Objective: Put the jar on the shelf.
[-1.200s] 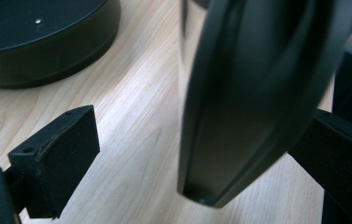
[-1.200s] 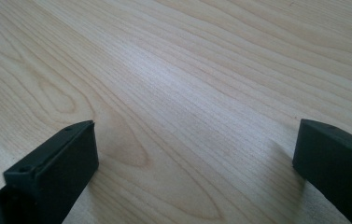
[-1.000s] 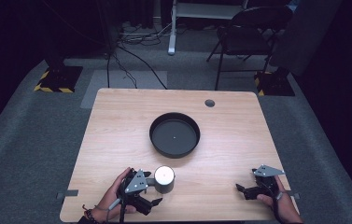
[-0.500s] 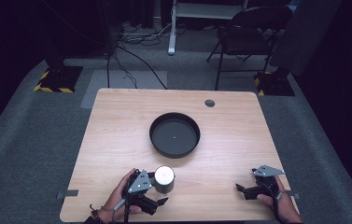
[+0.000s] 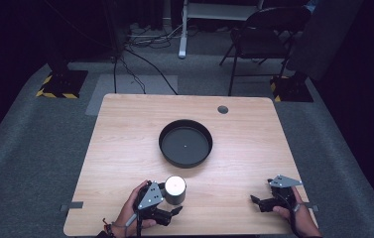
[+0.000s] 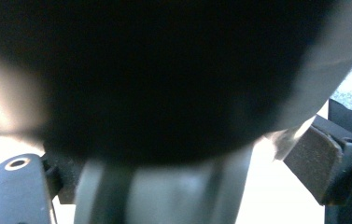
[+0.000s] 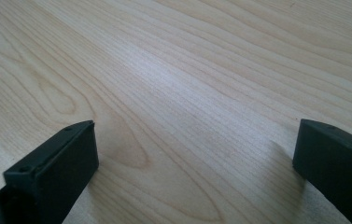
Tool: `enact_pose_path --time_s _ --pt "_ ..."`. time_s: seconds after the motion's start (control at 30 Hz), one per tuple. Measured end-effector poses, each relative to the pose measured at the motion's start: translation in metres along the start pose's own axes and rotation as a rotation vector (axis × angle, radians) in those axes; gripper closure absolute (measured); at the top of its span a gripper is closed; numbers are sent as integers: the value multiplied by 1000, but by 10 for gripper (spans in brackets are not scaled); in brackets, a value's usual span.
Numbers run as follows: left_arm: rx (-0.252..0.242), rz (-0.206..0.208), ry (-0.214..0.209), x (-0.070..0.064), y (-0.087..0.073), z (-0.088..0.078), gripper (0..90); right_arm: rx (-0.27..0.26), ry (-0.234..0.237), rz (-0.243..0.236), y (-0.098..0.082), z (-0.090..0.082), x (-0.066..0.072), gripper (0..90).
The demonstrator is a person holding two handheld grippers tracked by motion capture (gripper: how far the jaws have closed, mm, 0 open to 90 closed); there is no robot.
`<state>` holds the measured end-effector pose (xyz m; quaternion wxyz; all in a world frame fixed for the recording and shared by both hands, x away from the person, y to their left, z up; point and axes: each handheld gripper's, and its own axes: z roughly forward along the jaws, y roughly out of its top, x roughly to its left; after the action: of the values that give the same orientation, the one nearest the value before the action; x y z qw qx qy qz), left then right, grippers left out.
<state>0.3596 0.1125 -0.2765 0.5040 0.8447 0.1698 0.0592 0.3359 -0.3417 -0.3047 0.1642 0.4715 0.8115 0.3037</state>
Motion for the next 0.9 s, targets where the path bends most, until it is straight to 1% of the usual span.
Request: enact_pose_path --time_s 0.03,0.1,0.13,0.23,0.27,0.43,0.47,0.53,0.6,0.9 --pt "-4 10 -7 0 0 0 170 0 0 0 0 0 0 0" --pt "-8 14 -6 -1 -1 1 202 0 0 0 0 0 0 0" --pt "-14 13 -27 0 -1 0 220 0 0 0 0 0 0 0" --pt "-18 12 -38 0 -1 0 256 0 0 -1 0 0 0 0" --pt "-19 20 -30 -1 -1 0 295 0 0 -1 0 0 0 0" --pt "-19 15 -31 -1 -1 0 299 0 0 -1 0 0 0 0" --pt "-19 22 -31 -2 -1 0 299 0 0 -1 0 0 0 0" --pt "-19 25 -25 -2 0 -1 300 0 0 -1 0 0 0 0" --pt "-18 27 -29 -2 0 -1 300 0 0 -1 0 0 0 0" --pt "-6 12 -39 0 0 -2 301 0 0 -1 0 0 0 0"
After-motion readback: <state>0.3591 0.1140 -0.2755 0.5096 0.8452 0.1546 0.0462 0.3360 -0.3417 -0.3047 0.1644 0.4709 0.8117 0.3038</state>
